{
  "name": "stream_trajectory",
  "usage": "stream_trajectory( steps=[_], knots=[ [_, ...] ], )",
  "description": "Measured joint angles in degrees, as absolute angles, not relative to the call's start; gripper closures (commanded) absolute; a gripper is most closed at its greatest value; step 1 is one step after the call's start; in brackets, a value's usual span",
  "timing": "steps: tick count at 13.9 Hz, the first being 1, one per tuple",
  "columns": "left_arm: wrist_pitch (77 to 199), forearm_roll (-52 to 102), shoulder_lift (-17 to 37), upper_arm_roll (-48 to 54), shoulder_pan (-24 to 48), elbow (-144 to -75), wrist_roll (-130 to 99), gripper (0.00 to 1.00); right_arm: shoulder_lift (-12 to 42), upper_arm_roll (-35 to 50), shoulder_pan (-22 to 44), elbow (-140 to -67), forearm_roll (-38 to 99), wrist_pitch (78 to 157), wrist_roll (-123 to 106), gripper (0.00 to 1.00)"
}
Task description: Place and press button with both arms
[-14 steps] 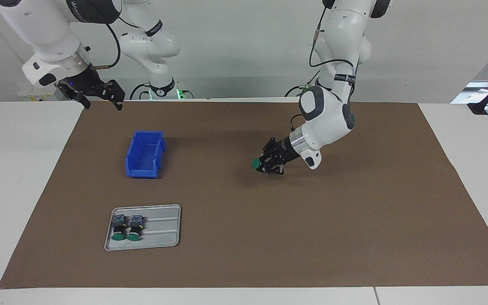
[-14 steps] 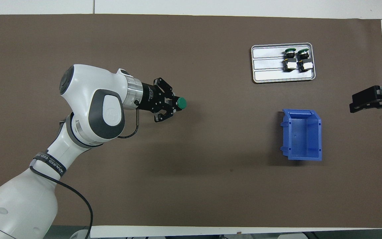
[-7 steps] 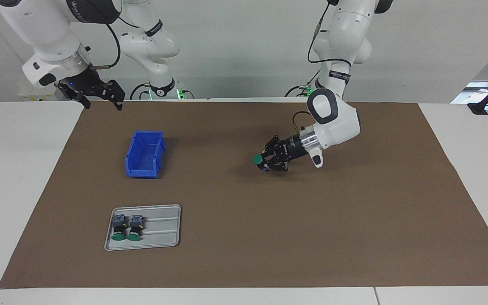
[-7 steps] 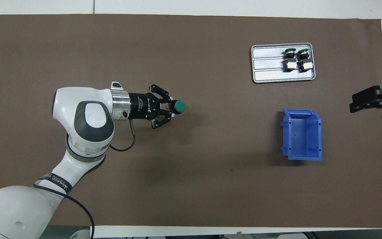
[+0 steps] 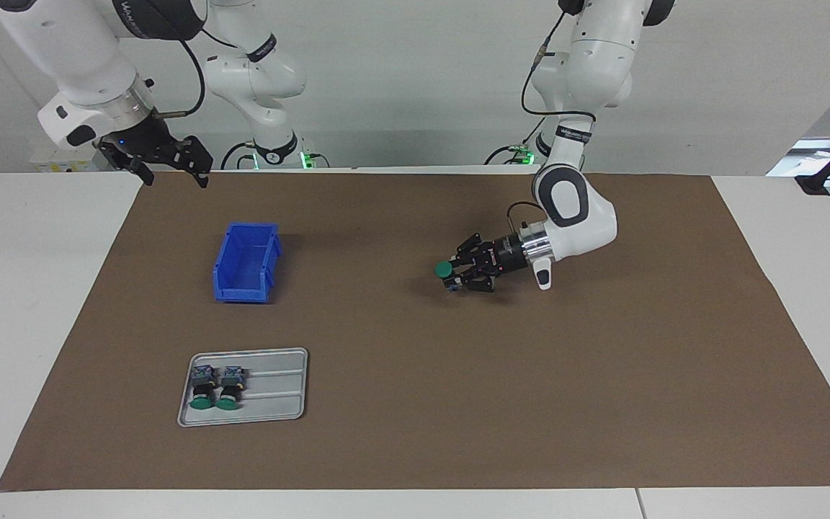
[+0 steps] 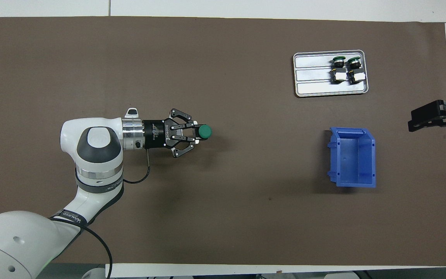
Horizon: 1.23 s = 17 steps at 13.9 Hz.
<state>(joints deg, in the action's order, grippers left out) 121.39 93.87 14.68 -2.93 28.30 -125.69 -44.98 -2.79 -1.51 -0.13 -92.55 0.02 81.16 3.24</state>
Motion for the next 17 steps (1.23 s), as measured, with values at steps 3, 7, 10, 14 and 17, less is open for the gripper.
stream_trajectory(
  steps=[3, 7, 10, 14, 17],
  knots=[
    [118.35, 96.87, 16.15, -2.93, 27.03, -126.33, -41.96, 0.97, -2.79, -1.51, -0.13, -92.55, 0.02, 81.16, 3.24, 0.01],
    [115.31, 100.51, 17.8, -2.92, 26.15, -126.71, -36.76, 0.97, -2.79, -1.51, -0.13, -92.55, 0.02, 81.16, 3.24, 0.01],
    [113.82, 102.27, 18.94, -2.91, 26.13, -127.0, -33.54, 0.97, -2.79, -1.51, -0.13, -92.56, 0.02, 81.16, 3.24, 0.01],
    [112.56, 103.81, 20.06, -2.89, 26.11, -127.11, -30.96, 0.97, -2.79, -1.51, -0.13, -92.56, 0.02, 81.16, 3.24, 0.01],
    [112.53, 105.01, 20.2, -2.74, 26.11, -127.56, -29.71, 0.94, -2.79, -1.51, -0.13, -92.56, 0.02, 81.16, 3.24, 0.01]
  ],
)
